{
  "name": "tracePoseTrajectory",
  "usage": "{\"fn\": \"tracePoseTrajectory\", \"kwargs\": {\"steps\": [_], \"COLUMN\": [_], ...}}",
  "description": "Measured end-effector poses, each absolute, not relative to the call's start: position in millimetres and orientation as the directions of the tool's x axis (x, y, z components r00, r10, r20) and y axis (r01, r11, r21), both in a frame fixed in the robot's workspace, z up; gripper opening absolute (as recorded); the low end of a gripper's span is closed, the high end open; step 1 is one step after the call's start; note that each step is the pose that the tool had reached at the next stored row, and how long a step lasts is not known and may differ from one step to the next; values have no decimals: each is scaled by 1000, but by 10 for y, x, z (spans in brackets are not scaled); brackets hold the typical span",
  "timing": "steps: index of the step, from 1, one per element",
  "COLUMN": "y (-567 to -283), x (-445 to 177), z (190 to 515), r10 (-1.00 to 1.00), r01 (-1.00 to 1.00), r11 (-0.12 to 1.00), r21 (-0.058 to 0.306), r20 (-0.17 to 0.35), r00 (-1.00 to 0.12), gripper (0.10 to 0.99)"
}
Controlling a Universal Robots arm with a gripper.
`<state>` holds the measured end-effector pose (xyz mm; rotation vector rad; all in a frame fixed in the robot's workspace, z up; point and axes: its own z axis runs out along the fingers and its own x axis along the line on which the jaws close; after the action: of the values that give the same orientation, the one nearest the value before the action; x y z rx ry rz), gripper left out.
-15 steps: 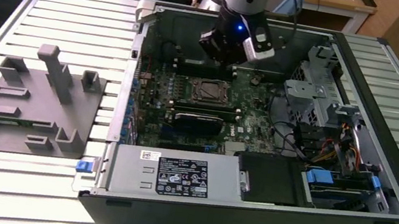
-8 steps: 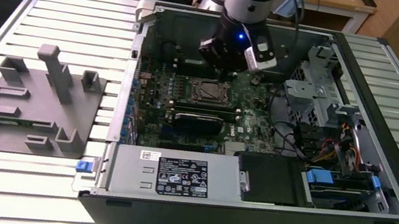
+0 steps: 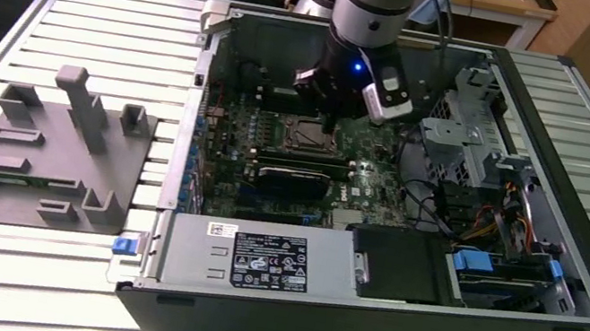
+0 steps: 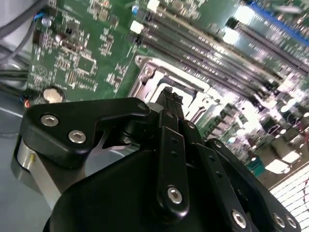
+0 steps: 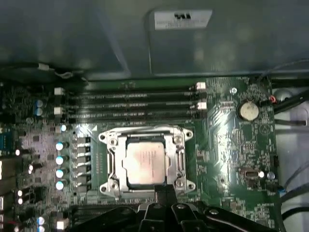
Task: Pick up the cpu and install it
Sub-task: 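Install the second cpu locking lever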
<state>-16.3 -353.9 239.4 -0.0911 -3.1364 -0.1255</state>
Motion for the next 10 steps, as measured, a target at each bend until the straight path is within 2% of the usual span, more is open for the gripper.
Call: {"fn": "tracePoseTrajectory", "kwargs": {"steps": [10], "y": [-3661], "x": [-254], "z": [2383], "r10": [58], "r01": [58], "r11": [995], "r21": [80], "r20": [4], "r00": [-998], "gripper": [106]}}
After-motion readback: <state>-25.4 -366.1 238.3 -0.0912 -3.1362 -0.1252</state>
